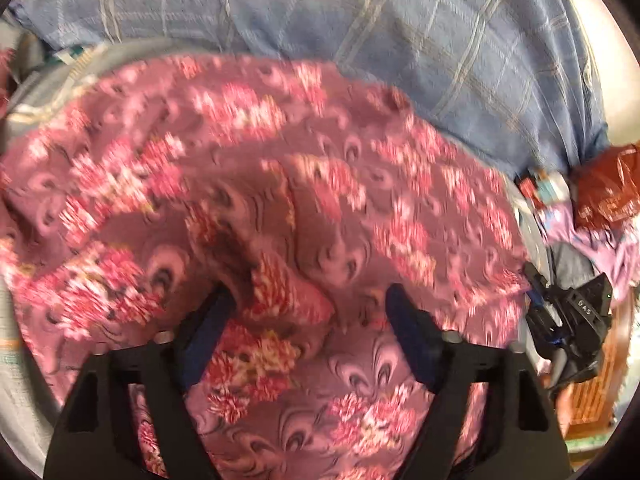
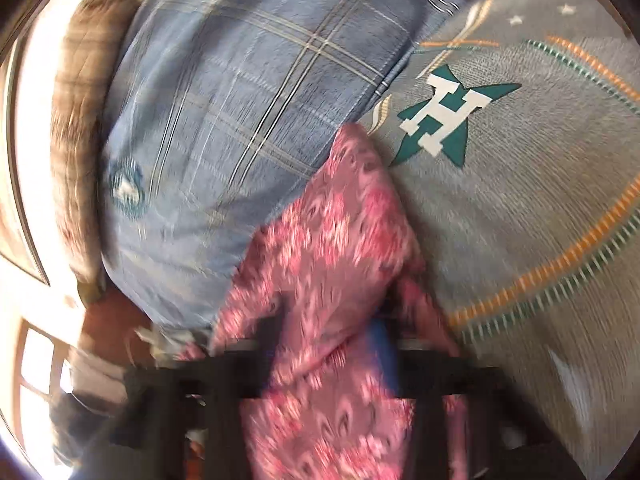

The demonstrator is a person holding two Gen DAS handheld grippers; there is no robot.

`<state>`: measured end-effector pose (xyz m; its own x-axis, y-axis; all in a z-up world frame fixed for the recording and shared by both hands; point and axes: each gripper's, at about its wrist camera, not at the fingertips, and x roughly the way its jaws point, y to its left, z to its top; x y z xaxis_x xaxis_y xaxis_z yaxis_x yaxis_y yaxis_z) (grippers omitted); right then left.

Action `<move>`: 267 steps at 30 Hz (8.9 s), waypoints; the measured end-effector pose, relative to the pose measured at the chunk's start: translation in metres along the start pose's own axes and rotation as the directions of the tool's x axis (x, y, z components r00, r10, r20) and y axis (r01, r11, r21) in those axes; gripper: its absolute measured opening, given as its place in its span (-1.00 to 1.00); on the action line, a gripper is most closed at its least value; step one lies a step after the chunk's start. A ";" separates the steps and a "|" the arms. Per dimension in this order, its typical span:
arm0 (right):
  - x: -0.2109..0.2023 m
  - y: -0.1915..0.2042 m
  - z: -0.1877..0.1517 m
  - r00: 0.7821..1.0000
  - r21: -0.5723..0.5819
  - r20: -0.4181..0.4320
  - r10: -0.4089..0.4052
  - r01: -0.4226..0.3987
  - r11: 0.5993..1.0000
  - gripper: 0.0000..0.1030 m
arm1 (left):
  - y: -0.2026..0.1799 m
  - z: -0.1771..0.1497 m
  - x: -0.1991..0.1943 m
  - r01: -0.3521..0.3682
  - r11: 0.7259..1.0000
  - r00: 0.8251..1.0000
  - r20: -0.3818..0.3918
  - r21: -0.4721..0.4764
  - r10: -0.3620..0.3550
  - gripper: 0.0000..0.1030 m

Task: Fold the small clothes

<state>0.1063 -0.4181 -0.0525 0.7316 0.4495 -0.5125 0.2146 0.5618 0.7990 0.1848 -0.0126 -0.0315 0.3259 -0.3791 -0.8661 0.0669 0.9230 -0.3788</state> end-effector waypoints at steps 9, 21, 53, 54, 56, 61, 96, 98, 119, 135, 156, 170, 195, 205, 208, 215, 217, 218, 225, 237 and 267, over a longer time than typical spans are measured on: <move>-0.011 0.025 -0.009 0.997 -0.179 0.046 -0.067 0.074 0.981 -0.92 | 0.010 -0.009 0.002 -0.115 0.993 0.992 0.053 -0.023 0.116 -0.13; -0.062 0.058 -0.019 0.993 -0.334 0.111 -0.038 0.073 0.940 -0.42 | 0.006 -0.014 -0.052 -0.054 0.997 0.991 0.121 -0.056 0.060 -0.09; 0.133 0.233 -0.112 0.951 -0.633 -0.272 -0.149 -0.060 0.772 -0.05 | 0.199 0.068 -0.136 -0.280 0.926 0.939 0.127 -0.252 0.319 0.31; 0.148 0.245 -0.125 0.941 -0.646 -0.303 -0.148 -0.089 0.758 -0.05 | 0.211 0.076 -0.139 -0.301 0.921 0.935 0.112 -0.248 0.336 0.31; 0.175 0.266 -0.151 0.923 -0.676 -0.350 -0.159 -0.131 0.725 -0.06 | 0.236 0.097 -0.147 -0.322 0.914 0.934 0.075 -0.248 0.349 0.31; 0.212 0.290 -0.196 0.888 -0.700 -0.431 -0.159 -0.218 0.680 -0.06 | 0.285 0.141 -0.152 -0.264 0.924 0.960 0.014 -0.277 0.279 0.41; 0.074 0.176 -0.130 0.954 -0.556 -0.290 -0.076 -0.103 0.824 -0.05 | 0.032 0.125 -0.224 0.001 0.970 0.972 0.227 0.245 -0.059 -0.82; 0.047 0.154 -0.112 0.967 -0.529 -0.244 -0.079 -0.064 0.846 -0.04 | -0.010 0.119 -0.210 0.032 0.951 0.973 0.208 0.307 -0.100 -0.82; -0.059 0.050 -0.047 0.995 -0.390 -0.046 -0.087 0.062 0.919 0.22 | -0.147 0.048 -0.030 0.158 0.935 0.982 -0.145 0.316 -0.117 -0.07; 0.091 0.120 -0.025 0.972 -0.662 -0.106 -0.209 0.088 0.744 0.31 | 0.075 -0.019 -0.088 0.168 0.976 0.985 0.048 -0.141 -0.163 0.53; 0.033 0.088 0.030 0.995 -0.389 -0.028 -0.093 0.074 0.918 -0.94 | 0.096 -0.018 -0.076 0.048 0.959 0.997 0.066 -0.280 -0.031 -0.48; 0.016 0.094 -0.010 0.996 -0.302 -0.091 0.016 -0.043 0.952 -0.07 | 0.107 -0.025 -0.085 0.245 0.888 0.969 0.123 -0.389 -0.214 0.11; 0.025 0.055 0.054 1.000 -0.152 0.021 -0.002 0.006 0.988 -0.09 | 0.098 0.004 -0.055 0.305 0.860 0.952 0.139 -0.409 -0.272 0.40; 0.083 0.059 0.037 0.991 -0.088 -0.119 0.057 -0.067 0.994 -0.11 | 0.098 0.029 -0.051 0.316 0.850 0.948 0.167 -0.421 -0.270 -0.26; 0.051 0.084 0.052 0.981 -0.133 0.030 0.193 -0.187 0.973 0.15 | 0.104 0.038 -0.056 0.298 0.857 0.953 0.176 -0.420 -0.245 -0.25; 0.074 0.069 0.036 0.997 -0.139 -0.078 0.025 -0.035 0.990 0.26 | 0.109 0.031 -0.040 0.317 0.841 0.948 0.156 -0.438 -0.276 -0.09; 0.095 0.060 0.037 0.994 -0.085 -0.104 0.041 -0.050 0.995 0.26 | 0.109 0.027 -0.036 0.316 0.840 0.949 0.143 -0.442 -0.283 0.00; 0.106 0.058 0.038 0.994 -0.066 -0.109 0.029 -0.037 0.997 0.22 | 0.110 0.025 -0.035 0.312 0.841 0.950 0.139 -0.442 -0.280 0.04; 0.144 0.060 0.052 0.993 0.010 -0.112 0.027 -0.026 1.000 -0.85 | 0.116 0.022 -0.027 0.304 0.830 0.953 0.144 -0.467 -0.268 -0.45; 0.013 0.030 0.006 1.000 -0.138 0.010 -0.026 0.027 0.990 -0.82 | 0.118 -0.029 -0.032 0.277 0.853 0.961 0.113 -0.443 -0.254 -0.59; 0.080 0.055 0.042 0.912 -0.492 0.032 -0.409 0.371 0.788 -0.51 | 0.094 0.010 -0.044 0.128 0.967 0.988 0.115 -0.222 -0.105 -0.02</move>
<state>0.2041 -0.3800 -0.0367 0.6003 0.1575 -0.7841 0.1222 0.9509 0.2845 0.1863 0.0920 -0.0254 0.4232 -0.4637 -0.7784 -0.1028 0.8290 -0.5497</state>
